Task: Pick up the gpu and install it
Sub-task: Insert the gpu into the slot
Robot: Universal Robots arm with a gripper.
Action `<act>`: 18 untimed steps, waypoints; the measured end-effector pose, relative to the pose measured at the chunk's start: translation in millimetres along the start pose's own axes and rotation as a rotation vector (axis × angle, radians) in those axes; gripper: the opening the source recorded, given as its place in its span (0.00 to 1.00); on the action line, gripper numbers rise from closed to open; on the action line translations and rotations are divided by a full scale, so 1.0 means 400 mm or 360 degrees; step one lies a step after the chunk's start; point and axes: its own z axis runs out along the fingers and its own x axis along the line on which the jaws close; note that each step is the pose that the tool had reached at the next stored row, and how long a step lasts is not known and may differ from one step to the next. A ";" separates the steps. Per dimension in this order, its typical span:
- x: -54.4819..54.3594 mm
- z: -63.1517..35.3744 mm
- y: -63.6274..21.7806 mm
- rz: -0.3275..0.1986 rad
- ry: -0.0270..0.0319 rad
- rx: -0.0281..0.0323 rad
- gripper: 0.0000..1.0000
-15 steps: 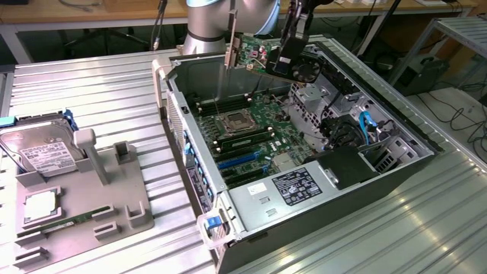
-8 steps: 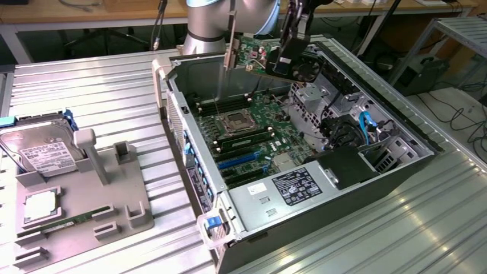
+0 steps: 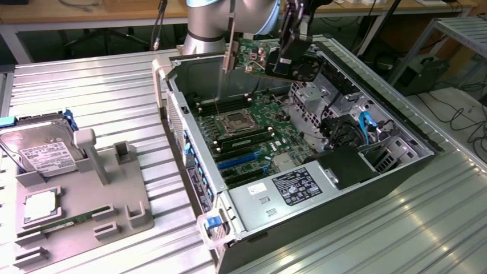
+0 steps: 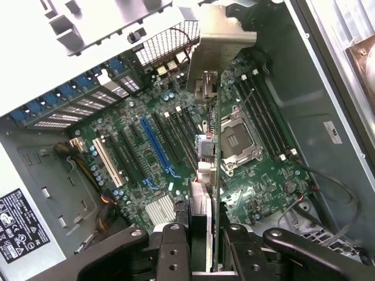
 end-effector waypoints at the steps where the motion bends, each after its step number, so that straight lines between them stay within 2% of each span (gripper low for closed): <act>1: 0.000 0.000 0.000 -0.0012 0.00004 -0.00002 0.27; 18: 0.003 0.003 0.004 -0.0206 0.00079 -0.00040 0.27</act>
